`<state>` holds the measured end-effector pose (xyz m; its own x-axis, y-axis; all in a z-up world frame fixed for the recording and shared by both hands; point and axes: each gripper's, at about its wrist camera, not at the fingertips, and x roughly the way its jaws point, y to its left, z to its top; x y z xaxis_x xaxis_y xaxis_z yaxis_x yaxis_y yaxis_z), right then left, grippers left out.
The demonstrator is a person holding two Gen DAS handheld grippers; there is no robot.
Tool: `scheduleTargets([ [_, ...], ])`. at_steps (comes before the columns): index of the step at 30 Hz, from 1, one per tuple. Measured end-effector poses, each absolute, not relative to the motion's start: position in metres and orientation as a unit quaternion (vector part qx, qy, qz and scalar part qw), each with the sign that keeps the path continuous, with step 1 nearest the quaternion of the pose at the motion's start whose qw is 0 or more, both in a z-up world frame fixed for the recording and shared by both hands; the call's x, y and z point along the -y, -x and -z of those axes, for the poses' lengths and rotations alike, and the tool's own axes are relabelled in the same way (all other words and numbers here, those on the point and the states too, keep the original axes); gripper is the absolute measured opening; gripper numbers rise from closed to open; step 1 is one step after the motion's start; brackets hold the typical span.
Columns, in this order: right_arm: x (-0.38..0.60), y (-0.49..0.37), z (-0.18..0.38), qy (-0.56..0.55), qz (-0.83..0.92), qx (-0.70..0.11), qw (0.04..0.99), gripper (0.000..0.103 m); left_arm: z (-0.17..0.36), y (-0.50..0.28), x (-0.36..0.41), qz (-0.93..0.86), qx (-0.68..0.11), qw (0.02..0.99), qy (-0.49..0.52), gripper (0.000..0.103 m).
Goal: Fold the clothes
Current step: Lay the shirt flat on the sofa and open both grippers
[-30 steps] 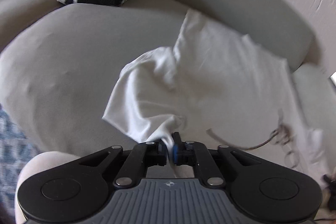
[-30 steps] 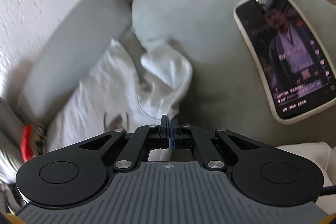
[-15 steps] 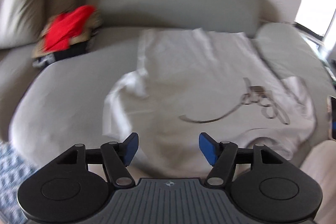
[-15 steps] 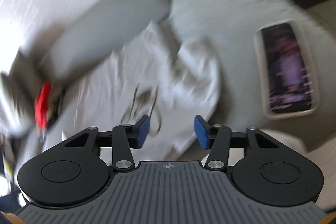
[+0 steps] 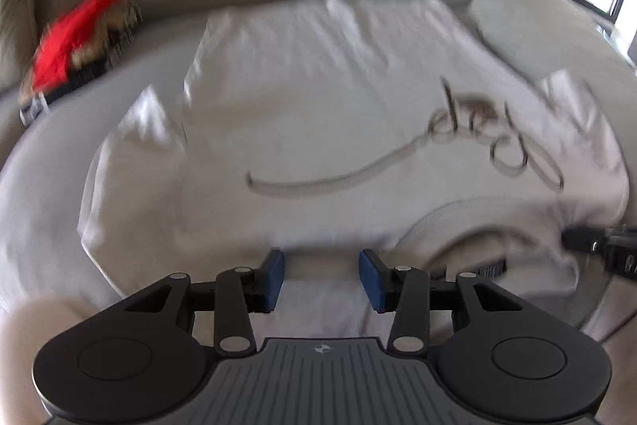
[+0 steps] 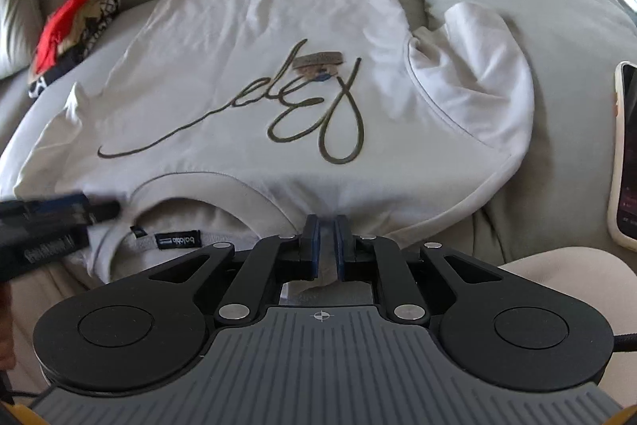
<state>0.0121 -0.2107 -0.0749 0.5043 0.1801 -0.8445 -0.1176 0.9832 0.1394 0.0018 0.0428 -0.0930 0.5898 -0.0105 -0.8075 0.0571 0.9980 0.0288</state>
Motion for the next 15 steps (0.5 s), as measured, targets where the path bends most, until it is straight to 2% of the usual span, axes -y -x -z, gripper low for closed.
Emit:
scheduleTargets([
  [3, 0.218, -0.010, 0.080, -0.041, -0.078, -0.509, 0.856, 0.010, 0.094, 0.005, -0.038, 0.031, -0.462, 0.885, -0.046, 0.037],
  [6, 0.224, -0.007, 0.085, -0.053, -0.070, -0.516, 0.852, 0.009, 0.093, 0.012, -0.039, 0.040, -0.476, 0.878, -0.039, 0.037],
  [8, 0.227, -0.006, 0.085, -0.058, -0.066, -0.520, 0.850, 0.013, 0.091, 0.014, -0.039, 0.044, -0.490, 0.870, -0.027, 0.037],
  [9, 0.229, -0.007, 0.083, -0.062, -0.062, -0.524, 0.847, 0.016, 0.088, 0.015, -0.038, 0.046, -0.492, 0.869, -0.024, 0.038],
  [10, 0.232, -0.007, 0.079, -0.072, -0.060, -0.521, 0.848, 0.025, 0.084, 0.016, -0.037, 0.049, -0.487, 0.872, -0.021, 0.038],
  [11, 0.237, -0.007, 0.072, -0.085, -0.062, -0.508, 0.855, 0.035, 0.078, 0.018, -0.036, 0.052, -0.482, 0.875, -0.019, 0.043],
  [12, 0.243, -0.007, 0.065, -0.098, -0.064, -0.492, 0.863, 0.040, 0.072, 0.018, -0.035, 0.054, -0.473, 0.879, -0.017, 0.049],
  [13, 0.249, -0.008, 0.058, -0.107, -0.063, -0.477, 0.870, 0.046, 0.067, 0.017, -0.033, 0.055, -0.464, 0.884, -0.016, 0.052],
  [15, 0.266, -0.015, 0.045, -0.126, -0.051, -0.444, 0.886, 0.046, 0.059, 0.012, -0.031, 0.053, -0.449, 0.892, -0.016, 0.055],
])
